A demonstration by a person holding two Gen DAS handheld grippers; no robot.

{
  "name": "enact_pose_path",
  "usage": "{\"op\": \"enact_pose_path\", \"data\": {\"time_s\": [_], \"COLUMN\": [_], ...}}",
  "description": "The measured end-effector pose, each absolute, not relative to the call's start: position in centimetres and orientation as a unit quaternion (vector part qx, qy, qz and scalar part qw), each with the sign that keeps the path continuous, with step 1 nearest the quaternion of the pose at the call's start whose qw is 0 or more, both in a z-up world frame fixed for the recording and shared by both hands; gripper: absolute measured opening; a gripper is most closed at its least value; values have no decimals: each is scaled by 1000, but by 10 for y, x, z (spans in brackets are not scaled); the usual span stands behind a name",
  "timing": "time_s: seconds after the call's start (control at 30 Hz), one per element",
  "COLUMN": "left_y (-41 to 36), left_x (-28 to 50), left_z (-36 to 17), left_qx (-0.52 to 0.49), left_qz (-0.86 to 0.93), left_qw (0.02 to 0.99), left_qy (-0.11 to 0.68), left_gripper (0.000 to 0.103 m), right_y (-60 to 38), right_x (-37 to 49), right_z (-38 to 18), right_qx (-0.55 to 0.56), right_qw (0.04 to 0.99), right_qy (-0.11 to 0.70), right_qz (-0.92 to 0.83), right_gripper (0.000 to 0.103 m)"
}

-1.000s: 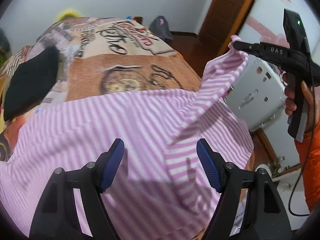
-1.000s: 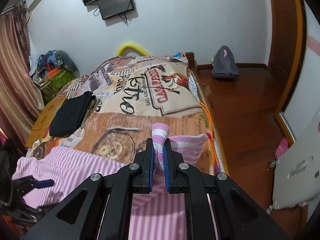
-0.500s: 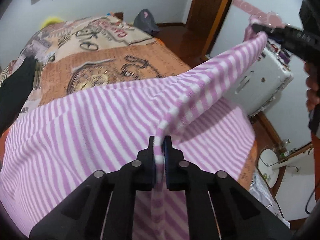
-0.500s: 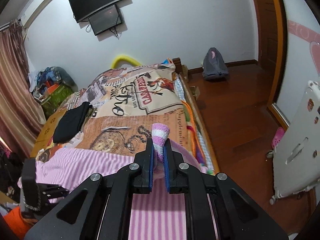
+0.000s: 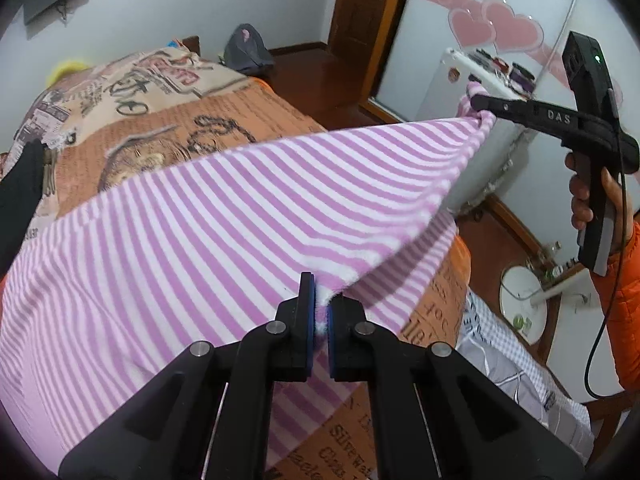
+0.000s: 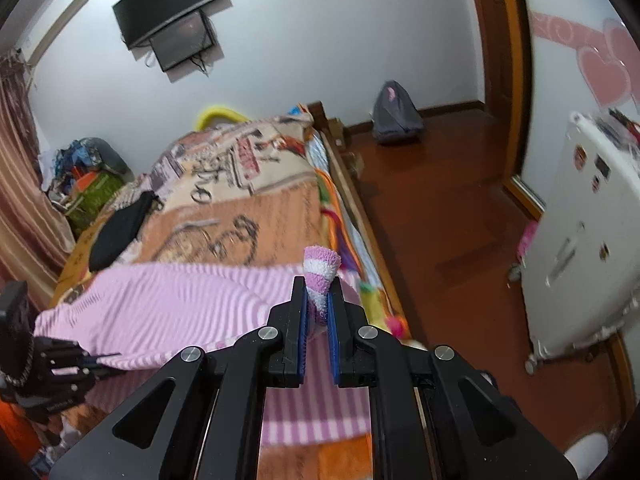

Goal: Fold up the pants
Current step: 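Lift the leg edge with the right gripper and fold it over, then release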

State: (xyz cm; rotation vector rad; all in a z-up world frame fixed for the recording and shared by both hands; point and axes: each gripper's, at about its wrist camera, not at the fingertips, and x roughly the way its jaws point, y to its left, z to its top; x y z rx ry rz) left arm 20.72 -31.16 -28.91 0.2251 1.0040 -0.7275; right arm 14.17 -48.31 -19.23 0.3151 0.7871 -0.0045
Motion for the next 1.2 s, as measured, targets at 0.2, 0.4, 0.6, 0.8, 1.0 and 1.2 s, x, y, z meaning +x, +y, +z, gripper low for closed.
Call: {"op": "enact_pose_path", "data": {"time_s": [0.2, 0.4, 0.6, 0.8, 1.0, 1.2], "left_y": [-312, -307, -293, -278, -262, -249], "left_x": [200, 191, 192, 221, 255, 276], "left_z": [-311, -300, -263, -252, -271, -303], "left_qx": [100, 94, 75, 78, 77, 63], "left_qz": [-334, -333, -319, -279, -233, -206], "left_qw": [790, 791, 823, 846, 853, 842], "left_qy": [503, 504, 465, 447, 460, 495], "left_gripper": [4, 13, 13, 21, 21, 21], "right_y": [-484, -487, -487, -490, -507, -514], "right_x": [121, 112, 106, 101, 103, 136], "right_z": [-235, -277, -305, -299, -272, -254], "right_qx": [181, 207, 216, 190, 166, 150], "right_qw": [890, 867, 854, 855, 864, 880], "right_qy": [419, 452, 472, 481, 473, 448], "right_qz": [-9, -26, -37, -43, -53, -50], "right_gripper": [8, 9, 12, 18, 22, 34]}}
